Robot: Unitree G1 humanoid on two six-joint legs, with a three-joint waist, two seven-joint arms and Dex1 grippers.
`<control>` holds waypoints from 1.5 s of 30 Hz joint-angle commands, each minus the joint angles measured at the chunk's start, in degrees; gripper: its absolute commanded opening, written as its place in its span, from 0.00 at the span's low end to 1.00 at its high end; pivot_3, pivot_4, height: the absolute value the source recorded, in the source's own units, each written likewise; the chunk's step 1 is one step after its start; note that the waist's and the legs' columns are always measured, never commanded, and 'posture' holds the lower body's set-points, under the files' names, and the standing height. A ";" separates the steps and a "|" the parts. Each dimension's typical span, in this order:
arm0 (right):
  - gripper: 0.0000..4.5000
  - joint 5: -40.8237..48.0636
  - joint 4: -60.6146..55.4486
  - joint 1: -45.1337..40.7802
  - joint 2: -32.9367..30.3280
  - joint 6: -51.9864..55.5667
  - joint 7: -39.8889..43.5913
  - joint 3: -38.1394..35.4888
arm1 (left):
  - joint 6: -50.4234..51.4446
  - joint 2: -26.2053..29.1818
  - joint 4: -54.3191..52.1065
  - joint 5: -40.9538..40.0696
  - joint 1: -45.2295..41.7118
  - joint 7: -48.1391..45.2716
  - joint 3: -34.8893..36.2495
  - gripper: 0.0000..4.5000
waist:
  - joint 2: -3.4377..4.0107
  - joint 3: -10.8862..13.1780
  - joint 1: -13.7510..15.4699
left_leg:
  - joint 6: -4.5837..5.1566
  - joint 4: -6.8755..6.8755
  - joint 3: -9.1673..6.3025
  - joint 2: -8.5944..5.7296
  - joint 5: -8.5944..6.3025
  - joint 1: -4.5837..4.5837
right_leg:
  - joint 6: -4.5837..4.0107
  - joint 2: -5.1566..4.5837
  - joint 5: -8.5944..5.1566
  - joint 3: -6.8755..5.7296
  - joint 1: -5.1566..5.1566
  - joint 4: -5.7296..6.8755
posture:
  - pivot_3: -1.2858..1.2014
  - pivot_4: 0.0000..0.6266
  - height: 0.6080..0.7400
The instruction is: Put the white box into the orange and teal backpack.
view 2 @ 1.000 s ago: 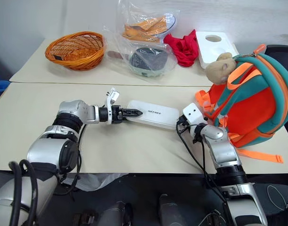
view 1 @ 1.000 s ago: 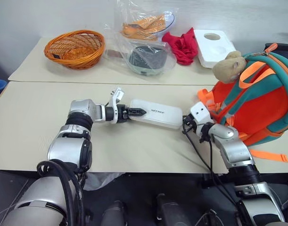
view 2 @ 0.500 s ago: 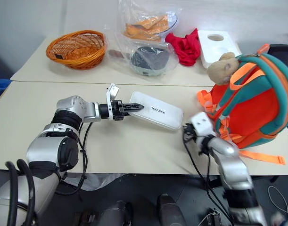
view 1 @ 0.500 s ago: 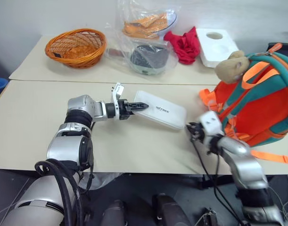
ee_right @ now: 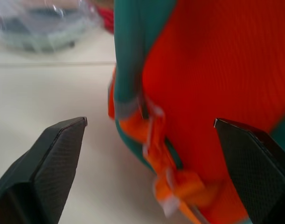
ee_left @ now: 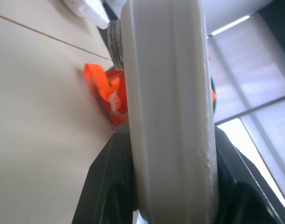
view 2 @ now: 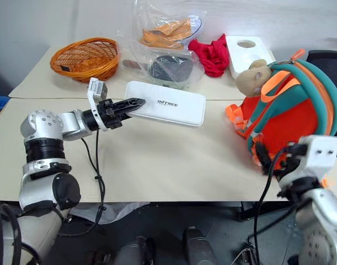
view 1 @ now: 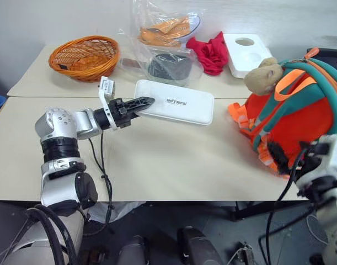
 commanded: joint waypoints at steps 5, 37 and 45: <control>1.00 -4.62 20.78 -9.34 -1.84 -10.26 -4.69 6.52 | -0.57 1.38 -8.41 -6.54 -0.05 1.53 3.12 0.32 | 0.00 0.00 -0.04 | -0.02 -0.01 -0.03 -0.03 0.01 -0.05 | -0.02 -0.01 -0.01 0.11 -0.01 -0.06 | 0.52 0.24 1.00; 0.03 7.83 36.72 -20.04 -26.69 -26.10 40.07 30.45 | -23.95 9.64 -12.94 -5.93 4.42 5.71 3.30 0.32 | 0.03 0.02 -1.60 | -0.07 -0.10 0.04 0.08 0.05 -0.04 | 0.00 0.05 -0.01 0.02 0.00 -0.19 | 0.52 0.24 1.00; 0.03 39.98 25.78 -24.07 -33.86 -7.51 50.01 24.95 | -31.37 9.53 -16.36 -5.92 4.76 5.82 2.06 0.32 | 0.03 0.06 -1.44 | -0.07 -0.10 -0.05 0.14 0.05 -0.08 | -0.01 0.02 -0.01 0.03 0.00 -0.19 | 0.52 0.24 1.00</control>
